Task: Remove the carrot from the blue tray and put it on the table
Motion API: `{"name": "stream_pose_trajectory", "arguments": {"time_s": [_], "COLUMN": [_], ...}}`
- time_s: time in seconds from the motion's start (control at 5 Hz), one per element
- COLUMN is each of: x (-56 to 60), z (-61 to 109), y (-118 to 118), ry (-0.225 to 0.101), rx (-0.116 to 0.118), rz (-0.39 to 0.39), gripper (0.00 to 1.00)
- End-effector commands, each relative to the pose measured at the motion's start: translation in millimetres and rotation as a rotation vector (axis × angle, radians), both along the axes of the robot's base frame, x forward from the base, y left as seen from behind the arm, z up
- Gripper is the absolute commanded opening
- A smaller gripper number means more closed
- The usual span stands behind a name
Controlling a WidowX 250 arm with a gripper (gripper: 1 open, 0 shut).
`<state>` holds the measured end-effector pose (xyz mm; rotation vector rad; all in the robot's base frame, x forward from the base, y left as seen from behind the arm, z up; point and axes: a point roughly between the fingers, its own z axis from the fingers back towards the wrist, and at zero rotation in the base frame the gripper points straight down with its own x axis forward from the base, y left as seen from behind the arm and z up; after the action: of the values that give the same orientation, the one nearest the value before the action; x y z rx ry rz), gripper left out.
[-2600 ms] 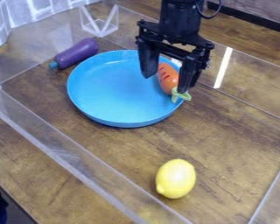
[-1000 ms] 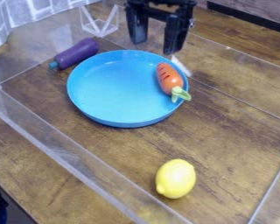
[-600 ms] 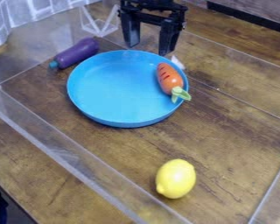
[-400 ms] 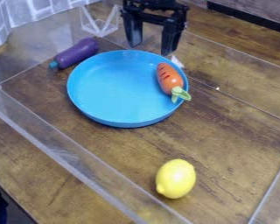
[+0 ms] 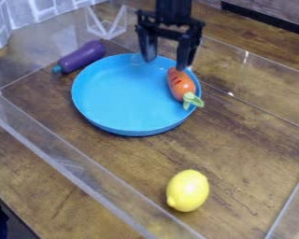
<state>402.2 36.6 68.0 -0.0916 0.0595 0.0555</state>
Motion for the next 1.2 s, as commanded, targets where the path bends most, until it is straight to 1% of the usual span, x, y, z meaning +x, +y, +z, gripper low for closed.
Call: {"name": "stream_pose_trajectory", "arguments": {"time_s": [0.0,0.4,0.6,1.0], "x": [11.3,33.5,43.5,37.0], "z": [11.8,-3.2,-11.6,-32.8], "y": [-7.3,-13.7,-14.9,-14.8], "ry": [-0.080,-0.080,-0.074,-0.059], "rx": [0.000,-0.007,-0.004,-0.004], "rz": [-0.035,-0.058,-0.068,-0.225], "gripper": [1.00,1.00,1.00,1.00]}}
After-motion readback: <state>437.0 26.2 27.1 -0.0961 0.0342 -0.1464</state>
